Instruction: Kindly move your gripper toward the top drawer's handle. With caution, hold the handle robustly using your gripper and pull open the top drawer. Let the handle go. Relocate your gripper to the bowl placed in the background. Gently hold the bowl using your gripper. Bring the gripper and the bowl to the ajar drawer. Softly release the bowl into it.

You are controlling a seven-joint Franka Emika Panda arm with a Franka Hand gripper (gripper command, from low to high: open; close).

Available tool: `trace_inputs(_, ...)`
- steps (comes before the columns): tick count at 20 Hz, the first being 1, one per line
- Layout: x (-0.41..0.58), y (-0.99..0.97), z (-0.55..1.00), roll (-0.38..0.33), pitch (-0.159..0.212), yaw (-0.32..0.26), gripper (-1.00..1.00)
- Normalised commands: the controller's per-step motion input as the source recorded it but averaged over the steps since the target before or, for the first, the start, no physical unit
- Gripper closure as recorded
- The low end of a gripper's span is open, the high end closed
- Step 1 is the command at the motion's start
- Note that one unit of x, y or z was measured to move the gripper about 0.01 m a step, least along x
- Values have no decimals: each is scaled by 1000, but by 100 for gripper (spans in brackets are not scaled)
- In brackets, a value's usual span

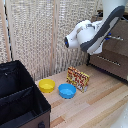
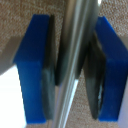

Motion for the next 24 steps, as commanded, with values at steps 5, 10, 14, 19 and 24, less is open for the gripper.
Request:
trace_inputs(5, 161, 726, -588, 42, -3, -156, 100)
trace_inputs(10, 107, 752, -541, 14, -19, -163, 100)
trace_inputs(14, 45, 917, -537, 0, -64, -118, 100)
trace_inputs(19, 115, 829, -325, -4, -59, -90, 100)
trace_inputs(24, 74, 82, -2, 0, 0, 23, -100)
